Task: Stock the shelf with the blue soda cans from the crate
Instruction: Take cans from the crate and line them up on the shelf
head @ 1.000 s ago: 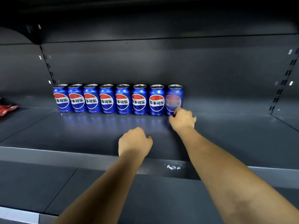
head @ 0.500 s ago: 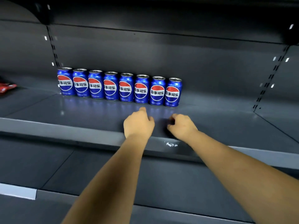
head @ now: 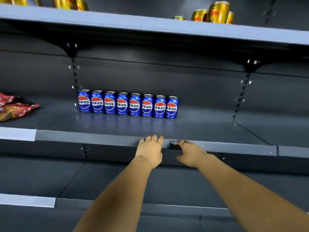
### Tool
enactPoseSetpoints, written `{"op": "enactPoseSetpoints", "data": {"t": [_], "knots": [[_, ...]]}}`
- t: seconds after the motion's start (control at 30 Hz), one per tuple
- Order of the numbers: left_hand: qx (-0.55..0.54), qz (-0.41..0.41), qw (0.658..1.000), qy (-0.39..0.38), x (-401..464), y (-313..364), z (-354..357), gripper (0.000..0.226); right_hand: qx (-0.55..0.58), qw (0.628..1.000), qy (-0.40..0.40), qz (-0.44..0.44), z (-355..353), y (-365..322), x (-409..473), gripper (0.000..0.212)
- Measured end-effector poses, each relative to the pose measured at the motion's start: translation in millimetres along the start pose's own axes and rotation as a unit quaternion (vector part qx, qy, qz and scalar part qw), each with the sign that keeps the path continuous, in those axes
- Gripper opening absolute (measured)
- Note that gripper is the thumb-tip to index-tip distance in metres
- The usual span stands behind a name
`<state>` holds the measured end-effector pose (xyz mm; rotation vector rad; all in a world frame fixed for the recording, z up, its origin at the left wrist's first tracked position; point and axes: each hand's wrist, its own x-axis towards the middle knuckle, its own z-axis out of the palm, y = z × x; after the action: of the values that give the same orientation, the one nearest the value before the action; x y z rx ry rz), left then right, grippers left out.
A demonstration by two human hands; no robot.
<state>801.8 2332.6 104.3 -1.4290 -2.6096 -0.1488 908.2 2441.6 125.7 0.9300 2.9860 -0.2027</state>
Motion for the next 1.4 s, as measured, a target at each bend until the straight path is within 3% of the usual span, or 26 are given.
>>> {"op": "enactPoseSetpoints", "data": {"t": [0.13,0.3,0.57,0.83,1.2,1.4], "knots": [[-0.013,0.023,1.0,0.009,-53.0,-12.2,-6.1,0.059,0.035,0.998,-0.038,0.024,6.0,-19.4,-40.2,0.069],[0.022,0.074,0.996,-0.047,-120.3,-34.6,5.1,0.061,-0.005,0.995,-0.088,0.051,33.2,-47.6,-82.2,0.073],[0.062,0.081,0.99,-0.101,-185.4,-67.0,30.5,0.052,-0.022,0.984,-0.171,0.05,75.8,-89.7,-133.8,0.07],[0.053,0.058,0.987,-0.137,-210.3,-79.8,52.5,0.05,-0.028,0.979,-0.198,0.049,102.2,-102.3,-153.5,0.064],[0.016,0.061,0.978,-0.197,-229.0,-70.3,90.2,0.043,-0.026,0.967,-0.25,0.043,143.5,-84.3,-172.3,0.074],[-0.05,0.064,0.979,-0.186,-231.7,-51.5,106.8,0.051,0.019,0.962,-0.267,0.054,163.3,-65.0,-183.2,0.082]]}}
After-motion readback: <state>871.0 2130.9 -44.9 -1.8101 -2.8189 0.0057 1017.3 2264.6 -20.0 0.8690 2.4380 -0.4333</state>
